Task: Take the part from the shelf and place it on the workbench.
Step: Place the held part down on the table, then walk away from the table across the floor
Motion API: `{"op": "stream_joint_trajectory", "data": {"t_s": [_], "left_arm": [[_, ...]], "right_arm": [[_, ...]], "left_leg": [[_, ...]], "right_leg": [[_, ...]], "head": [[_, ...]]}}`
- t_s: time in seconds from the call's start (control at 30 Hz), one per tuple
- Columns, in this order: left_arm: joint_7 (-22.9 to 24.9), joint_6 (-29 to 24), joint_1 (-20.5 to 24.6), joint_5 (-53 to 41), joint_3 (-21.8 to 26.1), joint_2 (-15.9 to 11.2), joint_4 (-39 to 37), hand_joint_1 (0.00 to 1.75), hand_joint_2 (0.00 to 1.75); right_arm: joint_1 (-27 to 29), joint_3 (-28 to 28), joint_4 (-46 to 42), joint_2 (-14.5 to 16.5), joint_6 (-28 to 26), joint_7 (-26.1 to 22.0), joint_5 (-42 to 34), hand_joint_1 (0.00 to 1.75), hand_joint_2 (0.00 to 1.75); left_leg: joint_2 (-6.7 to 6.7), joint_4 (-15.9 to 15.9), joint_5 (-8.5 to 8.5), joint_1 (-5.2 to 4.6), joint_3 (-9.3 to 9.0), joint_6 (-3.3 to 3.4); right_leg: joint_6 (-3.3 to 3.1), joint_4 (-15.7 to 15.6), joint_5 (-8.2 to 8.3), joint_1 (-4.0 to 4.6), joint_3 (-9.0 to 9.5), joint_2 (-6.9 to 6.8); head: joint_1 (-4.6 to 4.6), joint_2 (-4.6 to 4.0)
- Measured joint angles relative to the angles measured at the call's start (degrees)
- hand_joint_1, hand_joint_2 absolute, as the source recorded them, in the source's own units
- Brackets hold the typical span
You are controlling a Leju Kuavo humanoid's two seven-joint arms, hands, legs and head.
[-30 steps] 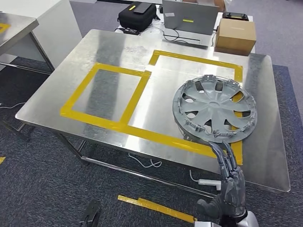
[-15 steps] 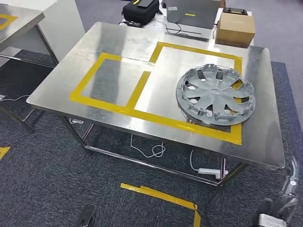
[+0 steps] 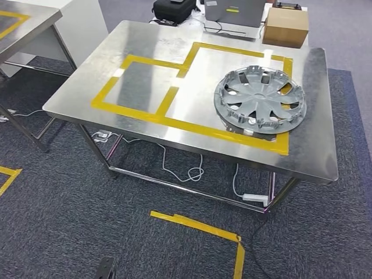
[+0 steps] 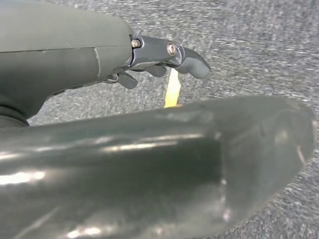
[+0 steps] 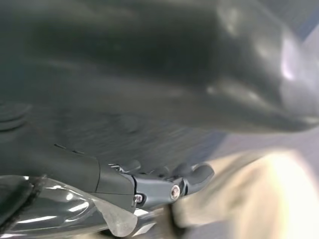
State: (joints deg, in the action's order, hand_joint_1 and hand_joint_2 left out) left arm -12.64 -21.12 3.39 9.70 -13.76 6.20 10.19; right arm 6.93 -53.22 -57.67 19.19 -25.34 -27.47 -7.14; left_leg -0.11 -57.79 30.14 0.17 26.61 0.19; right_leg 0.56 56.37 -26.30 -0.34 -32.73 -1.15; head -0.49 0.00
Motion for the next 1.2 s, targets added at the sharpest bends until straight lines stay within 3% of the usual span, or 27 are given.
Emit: {"op": "stream_joint_trajectory", "data": {"t_s": [0.03,0.1,0.13,0.17,0.2,0.27,0.3,0.33,0.37,0.43,0.5,0.53,0.63,0.7,0.77,0.8,0.83,0.87,0.9,0.97,1.03,1.1,1.13,1.2], "left_arm": [[0.1,0.0,0.1,-0.1,0.1,0.0,0.0,0.0,0.0],[0.5,-0.4,0.2,-0.2,0.2,0.2,0.0,0.0,0.0],[0.7,-0.6,0.2,-0.4,0.2,0.3,0.0,0.0,0.0],[0.8,-0.8,0.1,-0.6,0.3,0.4,0.0,0.0,0.0],[1.0,-0.9,0.1,-0.8,0.3,0.4,0.0,0.0,0.0],[1.3,-0.6,0.1,-1.1,0.3,0.5,0.0,0.0,0.0],[1.4,-0.3,0.1,-1.3,0.3,0.5,0.0,0.0,0.0],[1.5,0.0,0.1,-1.5,0.3,0.5,0.0,0.0,0.0],[1.6,0.1,0.0,-1.7,0.3,0.5,0.0,0.0,0.0],[1.6,0.3,0.0,-1.9,0.3,0.5,0.0,0.0,0.0],[1.6,0.3,-0.1,-2.0,0.3,0.5,0.0,0.0,0.0],[1.6,0.3,-0.2,-2.1,0.3,0.5,0.0,0.0,0.0],[1.7,0.3,-0.2,-2.5,0.3,0.5,0.0,0.0,0.0],[1.8,0.4,-0.2,-2.6,0.3,0.5,0.0,0.0,0.0],[1.9,0.4,-0.3,-2.8,0.3,0.5,0.0,0.0,0.0],[1.9,0.4,-0.3,-2.9,0.3,0.5,0.0,0.0,0.0],[1.9,0.5,-0.3,-2.9,0.3,0.4,0.0,0.0,0.0],[2.0,0.6,-0.3,-2.9,0.3,0.4,0.0,0.0,0.0],[2.0,0.7,-0.3,-3.0,0.3,0.4,0.0,0.0,0.0],[2.0,0.7,-0.4,-3.0,0.3,0.3,0.0,0.0,0.0],[2.0,0.7,-0.6,-3.0,0.3,0.2,-0.1,0.0,0.0],[2.2,0.7,-0.6,-3.0,0.3,0.2,-0.1,0.0,0.0],[2.2,0.6,-0.4,-3.0,0.3,0.2,-0.1,0.0,0.0],[2.2,0.4,0.0,-3.0,0.3,0.3,-0.1,0.0,0.0]], "right_arm": [[-1.0,-1.6,2.7,0.0,-0.9,1.0,-0.2,0.0,0.0],[-2.8,-4.8,8.7,0.0,-2.7,3.5,0.0,0.0,0.0],[-3.5,-6.0,11.6,-0.1,-2.9,5.0,0.3,0.0,0.0],[-4.1,-7.1,14.7,-0.2,-2.4,6.6,0.7,0.0,0.0],[-4.8,-7.9,17.8,-0.4,-1.7,8.4,1.3,0.0,0.44],[-6.1,-8.7,23.9,-0.8,-0.1,11.6,3.3,0.0,0.44],[-6.6,-8.8,26.3,-1.0,0.4,12.8,4.3,0.0,0.44],[-7.1,-8.9,28.5,-1.2,0.9,13.7,5.1,0.0,0.0],[-7.5,-9.0,30.2,-1.3,1.5,14.3,5.4,0.0,0.0],[-8.1,-9.2,32.5,-1.5,2.4,14.8,5.4,0.0,0.0],[-8.9,-9.4,34.0,-1.6,3.4,14.6,5.4,0.0,0.0],[-9.3,-9.5,34.6,-1.7,4.0,14.5,5.6,0.0,0.0],[-9.5,-9.7,35.9,-1.9,6.4,14.1,5.6,0.0,0.0],[-9.4,-10.1,36.4,-2.0,8.2,13.7,5.0,0.0,0.0],[-9.4,-10.6,36.8,-2.2,9.3,13.6,4.5,0.0,0.0],[-9.5,-10.8,36.9,-2.3,9.5,13.5,4.4,0.0,0.0],[-9.4,-11.0,37.0,-2.3,9.7,13.5,4.3,0.0,0.0],[-9.4,-11.1,37.1,-2.4,9.7,13.5,4.3,0.0,0.0],[-9.5,-11.2,37.3,-2.4,9.7,13.5,4.3,0.0,0.0],[-9.6,-11.4,37.5,-2.4,9.9,13.5,4.3,0.0,0.0],[-9.8,-11.4,37.8,-2.4,10.2,13.5,4.3,0.0,0.0],[-9.9,-11.4,38.0,-2.5,10.3,13.5,4.4,0.0,0.0],[-9.8,-11.4,38.1,-2.5,10.2,13.5,4.4,0.0,0.0],[-9.9,-11.5,38.3,-2.6,9.4,13.7,4.6,0.0,0.0]], "left_leg": [[-0.02,1.8,0.57,-0.11,-0.76,0.2],[0.0,2.6,0.33,-0.14,-0.41,0.75],[0.05,2.8,-0.12,-0.1,-0.06,1.16],[0.1,3.0,-0.67,-0.02,0.36,1.62],[0.18,3.1,-1.27,0.04,0.86,1.98],[0.38,3.0,-2.3,-0.09,2.18,2.28],[0.5,2.9,-2.8,-0.15,2.88,2.28],[0.6,2.8,-3.28,-0.19,3.6,2.21],[0.66,2.7,-3.71,-0.2,4.26,2.1],[0.87,2.2,-4.37,-0.21,5.4,1.77],[1.35,1.3,-4.66,-0.44,6.29,1.3],[1.73,0.9,-4.76,-0.58,6.61,1.04],[2.54,0.1,-4.5,-0.54,7.05,0.02],[1.68,-3.3,-1.51,-0.28,8.09,-0.72],[0.86,-10.7,3.22,-0.12,10.48,-1.14],[0.72,-14.1,4.74,-0.09,11.5,-1.2],[0.65,-15.8,5.04,-0.09,11.83,-1.16],[0.53,-15.4,4.05,-0.09,11.23,-0.98],[0.15,-12.8,2.04,-0.11,9.77,-0.65],[-2.14,-5.7,-1.92,-0.1,6.19,0.46],[-4.04,-1.9,-3.29,-0.16,4.42,1.18],[-3.44,-1.0,-3.29,-0.26,4.13,1.29],[-2.68,0.1,-3.16,-0.17,3.75,1.4],[-1.21,2.5,-3.05,0.16,2.96,1.8]], "right_leg": [[0.29,0.1,0.46,0.0,-0.44,0.06],[1.01,0.1,1.12,-0.12,-0.99,0.13],[1.34,0.5,0.64,-0.22,-1.41,0.21],[1.6,1.6,-0.86,-0.27,-2.04,0.35],[1.77,3.9,-3.18,-0.33,-2.95,0.53],[2.03,11.0,-8.35,-0.34,-5.16,0.79],[2.14,14.1,-9.45,-0.34,-5.84,0.84],[2.23,15.8,-9.19,-0.35,-5.77,0.85],[2.27,15.5,-7.85,-0.38,-4.73,0.85],[2.25,9.5,-4.91,-0.46,0.18,0.25],[2.01,2.2,-4.56,-0.35,5.09,-0.94],[1.68,0.2,-5.04,-0.27,6.12,-1.23],[0.13,-0.7,-5.38,-0.27,5.62,-0.17],[-0.8,-0.8,-4.81,-0.37,5.3,0.36],[-1.28,-0.8,-4.36,-0.24,4.96,1.1],[-1.35,-0.7,-4.16,-0.15,4.86,1.55],[-1.35,-0.6,-4.0,-0.06,4.8,2.05],[-1.32,-0.5,-3.89,0.04,4.78,2.6],[-1.28,-0.4,-3.83,0.15,4.78,3.22],[-1.16,-0.2,-3.82,0.28,4.65,4.53],[-0.69,0.0,-3.62,0.07,4.25,5.93],[0.07,-0.1,-3.24,-0.17,3.75,7.23],[0.4,-0.1,-3.33,-0.17,3.33,7.1],[0.97,2.3,-4.94,-0.03,1.59,4.93]], "head": [[-0.01,0.0],[-0.01,0.0],[0.03,0.0],[0.11,0.0],[0.17,0.0],[0.3,0.0],[0.29,0.0],[0.28,0.0],[0.28,0.0],[0.32,0.0],[0.44,0.0],[0.47,0.0],[0.43,0.0],[0.31,0.0],[0.2,0.0],[0.21,0.0],[0.21,0.0],[0.21,0.0],[0.21,0.0],[0.32,0.0],[0.33,0.0],[0.17,0.0],[0.16,0.0],[0.59,0.0]]}}
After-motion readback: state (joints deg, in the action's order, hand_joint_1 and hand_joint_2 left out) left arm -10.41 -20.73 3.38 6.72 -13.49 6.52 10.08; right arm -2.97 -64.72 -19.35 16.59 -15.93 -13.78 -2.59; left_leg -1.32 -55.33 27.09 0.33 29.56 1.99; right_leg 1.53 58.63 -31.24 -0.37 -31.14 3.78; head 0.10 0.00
